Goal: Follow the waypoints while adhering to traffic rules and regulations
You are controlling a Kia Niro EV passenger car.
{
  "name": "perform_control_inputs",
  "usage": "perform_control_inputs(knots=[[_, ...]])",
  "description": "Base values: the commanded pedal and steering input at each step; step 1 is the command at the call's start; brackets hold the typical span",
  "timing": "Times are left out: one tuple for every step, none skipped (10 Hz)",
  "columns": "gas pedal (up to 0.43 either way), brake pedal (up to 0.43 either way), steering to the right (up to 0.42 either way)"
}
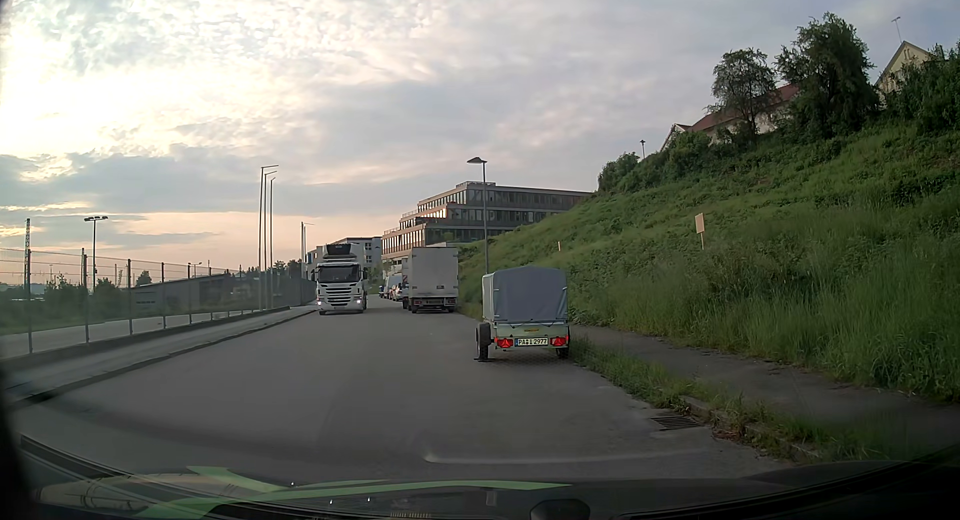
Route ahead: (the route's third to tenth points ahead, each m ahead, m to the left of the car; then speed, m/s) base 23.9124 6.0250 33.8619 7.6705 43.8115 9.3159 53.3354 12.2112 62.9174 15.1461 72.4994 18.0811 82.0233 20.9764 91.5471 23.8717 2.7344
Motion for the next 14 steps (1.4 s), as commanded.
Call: perform_control_inputs(knots=[[0.0,0.091,-0.082],[0.0,0.091,-0.104],[0.0,0.098,-0.125],[0.0,0.098,-0.144],[0.0,0.091,-0.157],[0.0,0.03,-0.163],[0.0,0.006,-0.164],[0.0,0.012,-0.164],[0.0,0.03,-0.163],[0.0,0.006,-0.166],[0.0,0.0,-0.167],[0.0,0.0,-0.167],[0.0,0.0,-0.167],[0.0,0.0,-0.167]])
